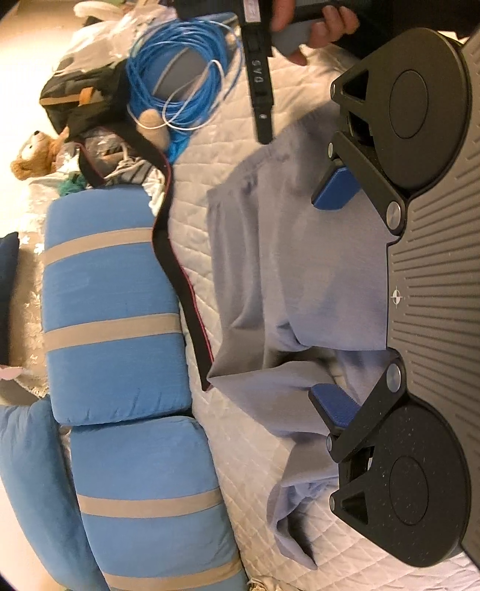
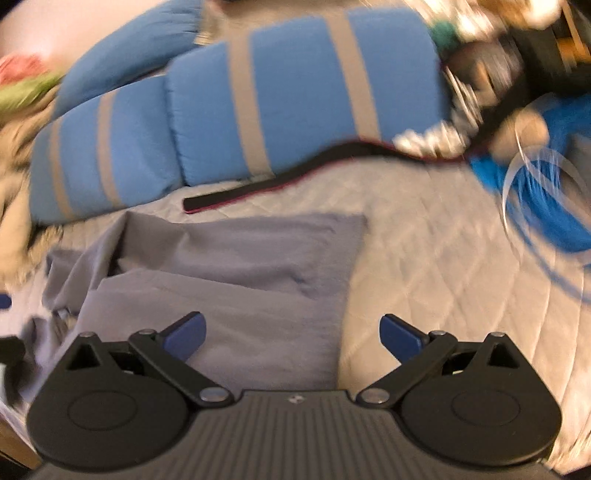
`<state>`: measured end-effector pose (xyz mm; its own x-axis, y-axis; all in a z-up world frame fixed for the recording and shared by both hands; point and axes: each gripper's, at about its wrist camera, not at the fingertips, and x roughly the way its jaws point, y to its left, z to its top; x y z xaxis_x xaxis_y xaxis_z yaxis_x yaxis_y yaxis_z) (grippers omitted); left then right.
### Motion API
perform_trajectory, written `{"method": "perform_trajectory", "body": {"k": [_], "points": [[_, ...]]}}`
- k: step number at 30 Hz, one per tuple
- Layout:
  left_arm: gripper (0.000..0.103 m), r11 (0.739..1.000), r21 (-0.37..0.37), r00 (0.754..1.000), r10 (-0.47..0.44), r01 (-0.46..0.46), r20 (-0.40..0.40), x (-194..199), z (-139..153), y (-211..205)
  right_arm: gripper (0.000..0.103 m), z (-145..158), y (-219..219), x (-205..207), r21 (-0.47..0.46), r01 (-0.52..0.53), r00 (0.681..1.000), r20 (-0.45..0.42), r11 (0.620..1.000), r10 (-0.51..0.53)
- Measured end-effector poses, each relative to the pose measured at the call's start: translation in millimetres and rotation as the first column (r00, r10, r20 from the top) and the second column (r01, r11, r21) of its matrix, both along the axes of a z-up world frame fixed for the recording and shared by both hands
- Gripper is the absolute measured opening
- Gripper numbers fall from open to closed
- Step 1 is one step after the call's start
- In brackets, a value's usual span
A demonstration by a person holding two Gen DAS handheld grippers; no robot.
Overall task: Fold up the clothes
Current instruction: 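Move both tools over the grey sweatpants toward the waistband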
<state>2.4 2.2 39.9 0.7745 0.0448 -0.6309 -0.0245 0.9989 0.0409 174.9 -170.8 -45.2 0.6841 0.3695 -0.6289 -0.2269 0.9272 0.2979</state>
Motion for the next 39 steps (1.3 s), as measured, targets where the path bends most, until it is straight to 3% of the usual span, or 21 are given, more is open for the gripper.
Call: {"method": "perform_trajectory", "body": {"k": [6, 14, 19, 22, 27, 32, 39], "points": [[0.103, 0.998, -0.057, 1.000, -0.013, 0.014, 0.022, 1.2, 17.3, -6.3, 0.103, -15.9, -13.1, 5.7, 0.053, 0.028, 0.977, -0.214, 0.998, -0.016], [0.103, 0.986, -0.135, 0.994, -0.096, 0.101, 0.043, 10.4, 31.8, -31.6, 0.103, -21.4, -33.1, -14.5, 0.093, 0.039, 0.951, -0.309, 0.995, -0.008], [0.103, 0.971, -0.163, 0.984, -0.168, 0.175, 0.051, 23.8, 29.2, -55.4, 0.103, -36.1, -56.1, -23.7, 0.241, 0.078, 0.913, -0.406, 0.967, 0.028], [0.103, 0.966, -0.136, 0.975, -0.212, 0.220, 0.067, 31.4, 24.8, -73.2, 0.103, -46.8, -63.7, -30.8, 0.349, 0.078, 0.904, -0.420, 0.934, 0.081], [0.103, 0.974, -0.062, 0.975, -0.215, 0.218, 0.063, 47.0, 12.6, -91.5, 0.103, -61.1, -62.6, -34.2, 0.450, 0.070, 0.887, -0.436, 0.890, 0.150], [0.103, 0.976, -0.088, 0.980, -0.196, 0.199, 0.035, 56.4, 6.4, -93.5, 0.102, -67.4, -64.5, -27.2, 0.525, 0.083, 0.883, -0.432, 0.847, 0.182], [0.103, 0.967, -0.138, 0.977, -0.212, 0.213, 0.019, 58.3, 3.4, -89.1, 0.096, -71.3, -69.7, -33.7, 0.570, 0.084, 0.870, -0.441, 0.818, 0.218]]}}
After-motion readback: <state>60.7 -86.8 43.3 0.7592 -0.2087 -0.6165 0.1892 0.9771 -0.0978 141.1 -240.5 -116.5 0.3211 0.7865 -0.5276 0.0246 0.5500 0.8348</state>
